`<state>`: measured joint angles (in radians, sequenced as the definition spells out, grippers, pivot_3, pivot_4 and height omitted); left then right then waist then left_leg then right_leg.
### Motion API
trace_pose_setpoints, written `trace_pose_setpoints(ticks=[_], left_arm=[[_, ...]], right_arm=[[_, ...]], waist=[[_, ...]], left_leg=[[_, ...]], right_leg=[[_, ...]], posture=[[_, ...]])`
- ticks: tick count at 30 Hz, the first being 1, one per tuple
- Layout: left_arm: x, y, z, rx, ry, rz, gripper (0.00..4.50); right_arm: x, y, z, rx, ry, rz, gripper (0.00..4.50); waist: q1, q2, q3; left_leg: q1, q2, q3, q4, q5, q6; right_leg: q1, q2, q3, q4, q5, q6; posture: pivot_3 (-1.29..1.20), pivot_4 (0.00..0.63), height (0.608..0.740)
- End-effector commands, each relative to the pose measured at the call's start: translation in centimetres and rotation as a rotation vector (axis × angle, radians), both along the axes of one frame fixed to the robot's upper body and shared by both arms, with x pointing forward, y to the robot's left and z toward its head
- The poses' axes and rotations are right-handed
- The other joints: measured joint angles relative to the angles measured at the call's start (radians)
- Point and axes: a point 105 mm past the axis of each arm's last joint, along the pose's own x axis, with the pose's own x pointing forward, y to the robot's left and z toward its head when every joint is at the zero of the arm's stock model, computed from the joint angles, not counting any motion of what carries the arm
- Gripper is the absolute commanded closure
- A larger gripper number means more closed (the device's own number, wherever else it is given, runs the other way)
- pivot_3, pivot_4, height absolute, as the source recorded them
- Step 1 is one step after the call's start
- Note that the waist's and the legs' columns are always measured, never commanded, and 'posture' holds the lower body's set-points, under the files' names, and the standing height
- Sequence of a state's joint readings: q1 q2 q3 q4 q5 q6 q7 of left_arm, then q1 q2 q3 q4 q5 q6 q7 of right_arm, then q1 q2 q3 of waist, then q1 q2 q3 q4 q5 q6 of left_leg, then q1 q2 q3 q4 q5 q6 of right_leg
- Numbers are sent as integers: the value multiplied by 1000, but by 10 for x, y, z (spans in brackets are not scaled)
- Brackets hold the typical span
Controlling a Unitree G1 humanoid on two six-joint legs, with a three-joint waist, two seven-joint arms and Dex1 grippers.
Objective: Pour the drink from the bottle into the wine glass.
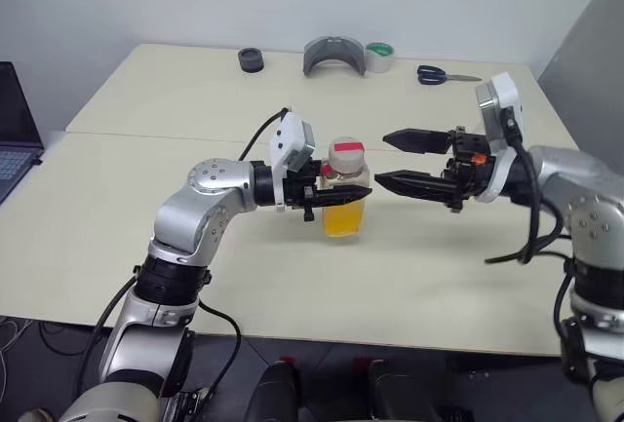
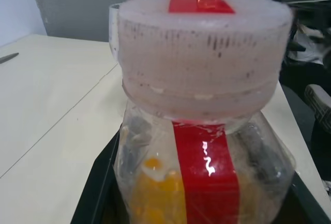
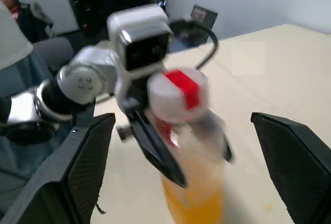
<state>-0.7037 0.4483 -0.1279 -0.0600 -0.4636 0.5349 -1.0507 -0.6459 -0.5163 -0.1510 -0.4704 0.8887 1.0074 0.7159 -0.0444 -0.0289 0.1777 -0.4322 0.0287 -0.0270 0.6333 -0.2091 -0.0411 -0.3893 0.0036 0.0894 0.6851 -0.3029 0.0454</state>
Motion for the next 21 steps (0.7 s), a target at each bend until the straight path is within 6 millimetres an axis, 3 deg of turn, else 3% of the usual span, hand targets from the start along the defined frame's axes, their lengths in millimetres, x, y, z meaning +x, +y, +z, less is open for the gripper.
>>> trace_pose_setpoints(ticks=[1,9,19,21], left_arm=[[1,-6,19,-29,-78,-20,2724],[-2,-15,19,-31,-76,-59,2724],[-3,-14,20,-30,-79,-54,2724],[-4,-14,20,-29,-80,-51,2724]], right_arm=[[-10,19,17,83,-71,-75,14],[5,38,20,131,-101,-208,14],[14,37,17,113,-136,-244,14],[14,37,18,117,-140,-237,401]], waist=[[-2,0,0],[-2,0,0],[-3,0,0],[-3,0,0]], left_leg=[[0,0,0,1,0,0],[0,0,1,2,0,0],[0,0,1,2,0,0],[0,0,1,2,0,0]], right_leg=[[0,0,0,1,0,0],[0,0,0,2,0,0],[0,0,0,2,0,0],[0,0,0,2,0,0]], posture=[[0,150,740],[0,150,740],[0,150,740],[0,150,740]])
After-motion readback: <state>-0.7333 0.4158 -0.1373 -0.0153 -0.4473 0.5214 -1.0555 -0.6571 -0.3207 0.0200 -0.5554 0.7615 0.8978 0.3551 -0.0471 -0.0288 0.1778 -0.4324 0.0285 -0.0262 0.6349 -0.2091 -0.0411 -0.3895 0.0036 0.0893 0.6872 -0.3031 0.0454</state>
